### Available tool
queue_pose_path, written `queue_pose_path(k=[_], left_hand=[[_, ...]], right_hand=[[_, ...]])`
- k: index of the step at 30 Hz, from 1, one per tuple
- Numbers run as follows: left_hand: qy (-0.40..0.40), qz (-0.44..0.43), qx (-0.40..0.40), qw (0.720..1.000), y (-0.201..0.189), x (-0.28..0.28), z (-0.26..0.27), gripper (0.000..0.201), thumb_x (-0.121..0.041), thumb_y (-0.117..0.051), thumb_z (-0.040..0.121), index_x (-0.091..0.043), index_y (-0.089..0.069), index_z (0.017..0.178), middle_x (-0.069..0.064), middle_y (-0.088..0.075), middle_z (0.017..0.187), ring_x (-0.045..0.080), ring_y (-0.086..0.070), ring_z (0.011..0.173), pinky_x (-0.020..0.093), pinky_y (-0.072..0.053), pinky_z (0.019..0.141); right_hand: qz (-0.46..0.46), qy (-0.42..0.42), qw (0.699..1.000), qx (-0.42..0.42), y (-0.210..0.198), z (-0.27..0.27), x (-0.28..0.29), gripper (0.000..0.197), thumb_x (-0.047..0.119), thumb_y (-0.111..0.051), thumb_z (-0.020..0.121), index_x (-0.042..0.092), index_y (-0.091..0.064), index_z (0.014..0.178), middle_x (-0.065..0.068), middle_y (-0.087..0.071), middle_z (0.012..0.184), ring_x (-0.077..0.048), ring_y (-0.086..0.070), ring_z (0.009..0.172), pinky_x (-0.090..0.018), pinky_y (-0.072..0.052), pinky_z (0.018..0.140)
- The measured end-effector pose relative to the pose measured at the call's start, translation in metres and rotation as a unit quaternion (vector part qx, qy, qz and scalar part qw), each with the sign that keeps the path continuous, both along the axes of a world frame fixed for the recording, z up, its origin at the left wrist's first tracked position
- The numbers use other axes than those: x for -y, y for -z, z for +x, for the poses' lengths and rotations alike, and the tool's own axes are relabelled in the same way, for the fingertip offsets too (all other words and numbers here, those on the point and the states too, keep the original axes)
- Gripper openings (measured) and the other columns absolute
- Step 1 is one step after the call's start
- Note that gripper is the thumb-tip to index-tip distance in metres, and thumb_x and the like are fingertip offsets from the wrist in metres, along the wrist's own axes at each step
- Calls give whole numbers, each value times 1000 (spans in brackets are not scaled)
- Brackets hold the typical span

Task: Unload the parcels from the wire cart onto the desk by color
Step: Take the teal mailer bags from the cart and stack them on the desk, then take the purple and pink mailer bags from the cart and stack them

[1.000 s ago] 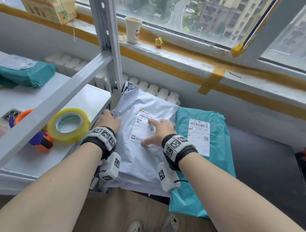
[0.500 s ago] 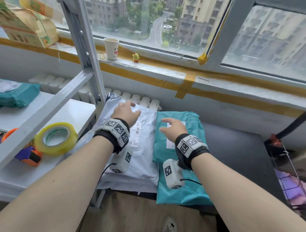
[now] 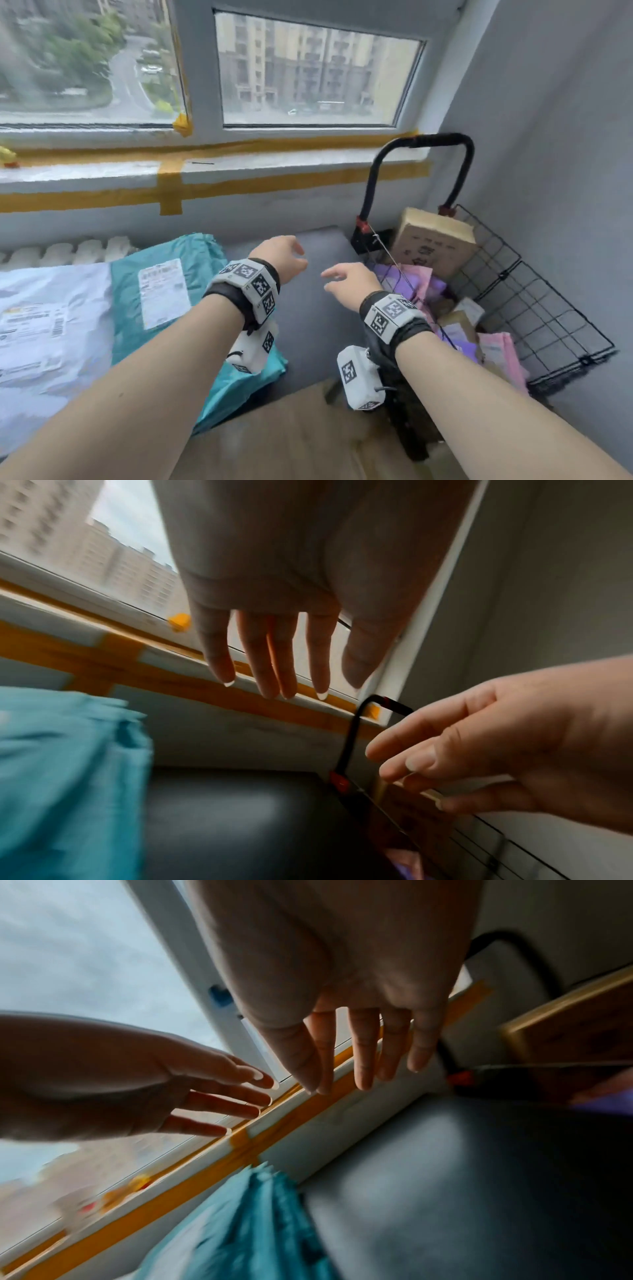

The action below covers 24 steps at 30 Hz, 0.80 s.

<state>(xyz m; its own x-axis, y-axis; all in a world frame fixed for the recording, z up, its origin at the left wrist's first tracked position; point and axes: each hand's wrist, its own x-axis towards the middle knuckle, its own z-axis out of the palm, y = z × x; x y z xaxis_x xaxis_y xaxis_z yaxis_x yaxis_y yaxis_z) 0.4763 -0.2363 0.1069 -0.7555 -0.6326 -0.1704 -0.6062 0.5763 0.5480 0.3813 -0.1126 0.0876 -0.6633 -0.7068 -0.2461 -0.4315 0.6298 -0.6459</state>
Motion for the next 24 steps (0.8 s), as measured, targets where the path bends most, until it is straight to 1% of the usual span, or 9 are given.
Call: queue_pose_path(k=[3,6,10,13,15,17,19,21,24], left_hand=[[51,10,18,998,6,-50,-58,33,-28,-55,90,-19,-59,121,2,-60,125,21,-54,117,28,-41,96],[86,3,28,996,15,-107,-119,28,-24,-54,89,-16,-63,115,6,-63,120,25,-56,113,29,-44,95],[133,14,52,990,33,-190,-206,24,-20,-53,88,-10,-67,104,10,-66,113,27,-59,105,26,-44,85],[151,22,68,986,48,-239,-262,28,-23,-53,91,-10,-66,112,9,-64,117,26,-58,109,26,-43,88],[148,35,84,985,59,-260,-292,30,-24,-52,92,-6,-67,112,12,-65,111,27,-59,106,26,-43,87],[131,63,91,985,71,-269,-309,31,-22,-51,93,-1,-68,107,16,-66,100,29,-62,95,26,-47,81],[94,91,91,987,83,-270,-323,32,-22,-52,93,3,-67,106,19,-66,106,32,-62,98,34,-50,87],[59,104,103,987,95,-264,-338,29,-20,-55,91,3,-66,106,18,-66,111,32,-62,101,35,-50,90],[18,119,111,986,117,-252,-365,21,-24,-57,89,-4,-62,89,13,-63,93,27,-61,86,34,-49,86]], right_hand=[[-10,38,999,25,9,-49,-57,27,12,-62,85,18,-70,109,-2,-69,111,-14,-61,108,-12,-37,75],[-8,73,997,39,21,-101,-123,24,12,-61,85,18,-71,107,-3,-69,106,-16,-62,104,-15,-40,78],[4,147,988,51,43,-182,-222,14,14,-62,85,20,-73,92,-1,-69,93,-17,-62,93,-19,-43,78],[14,201,978,55,60,-241,-285,17,13,-61,83,26,-69,74,6,-67,80,-18,-64,92,-26,-47,88],[20,232,971,58,68,-280,-318,16,12,-62,83,23,-73,81,4,-68,86,-15,-63,88,-19,-43,77],[27,248,966,68,77,-312,-339,18,11,-60,84,22,-74,83,3,-70,93,-15,-62,89,-18,-40,73],[34,249,963,96,87,-339,-348,21,11,-60,85,25,-73,76,3,-70,92,-18,-63,93,-20,-41,74],[41,237,963,117,99,-362,-346,23,10,-60,85,26,-71,72,3,-69,92,-19,-61,94,-23,-42,77],[43,222,963,143,119,-393,-332,20,9,-62,83,24,-69,71,0,-69,93,-18,-61,94,-25,-43,83]])
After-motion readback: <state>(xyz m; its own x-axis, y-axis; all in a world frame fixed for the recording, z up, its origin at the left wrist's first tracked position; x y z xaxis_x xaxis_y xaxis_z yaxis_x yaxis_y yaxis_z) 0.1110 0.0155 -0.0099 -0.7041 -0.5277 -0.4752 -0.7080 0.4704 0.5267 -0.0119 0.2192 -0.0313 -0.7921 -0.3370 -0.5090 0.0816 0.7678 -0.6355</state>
